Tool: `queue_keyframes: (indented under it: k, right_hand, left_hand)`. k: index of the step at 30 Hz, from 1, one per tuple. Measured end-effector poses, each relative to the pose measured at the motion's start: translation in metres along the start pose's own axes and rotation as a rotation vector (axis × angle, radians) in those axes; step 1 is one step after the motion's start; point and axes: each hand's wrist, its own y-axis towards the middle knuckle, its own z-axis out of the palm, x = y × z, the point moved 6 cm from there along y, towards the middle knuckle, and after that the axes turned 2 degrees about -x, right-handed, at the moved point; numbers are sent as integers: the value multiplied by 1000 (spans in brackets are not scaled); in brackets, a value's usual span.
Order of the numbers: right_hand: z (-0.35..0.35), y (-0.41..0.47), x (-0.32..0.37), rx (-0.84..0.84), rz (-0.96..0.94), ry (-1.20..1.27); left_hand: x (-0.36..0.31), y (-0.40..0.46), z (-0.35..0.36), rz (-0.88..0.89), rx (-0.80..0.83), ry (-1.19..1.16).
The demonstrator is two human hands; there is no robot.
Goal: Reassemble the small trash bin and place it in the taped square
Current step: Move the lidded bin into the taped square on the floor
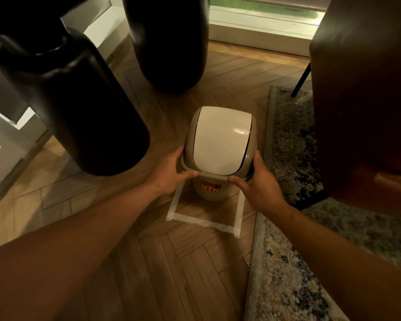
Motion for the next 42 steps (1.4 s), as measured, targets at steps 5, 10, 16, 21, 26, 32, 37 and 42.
queue_keyframes:
  k: [5, 10, 16, 21, 26, 32, 37, 42]
  right_hand:
    - [0, 0, 4, -19, -14, -25]
    - [-2, -1, 4, -3, -27, -24]
    - [1, -2, -2, 24, -25, -70]
    - [3, -3, -6, 33, -10, -64]
    - [6, -5, -4, 23, 0, -72]
    - [5, -3, -2, 34, -12, -54]
    - [4, 0, -6, 45, 0, -54]
    - [5, -1, -9, 61, 0, -62]
  left_hand:
    - [2, -1, 0, 3, 8, -6]
    - [-4, 1, -1, 37, 15, 18]
    - [-5, 0, -7, 76, -46, 73]
    - [2, 4, -5, 49, -23, 60]
    - [5, 6, -7, 35, -21, 59]
    - [7, 5, -7, 39, -36, 83]
    - [6, 4, -6, 20, -26, 100]
    - [5, 3, -6, 14, -19, 98]
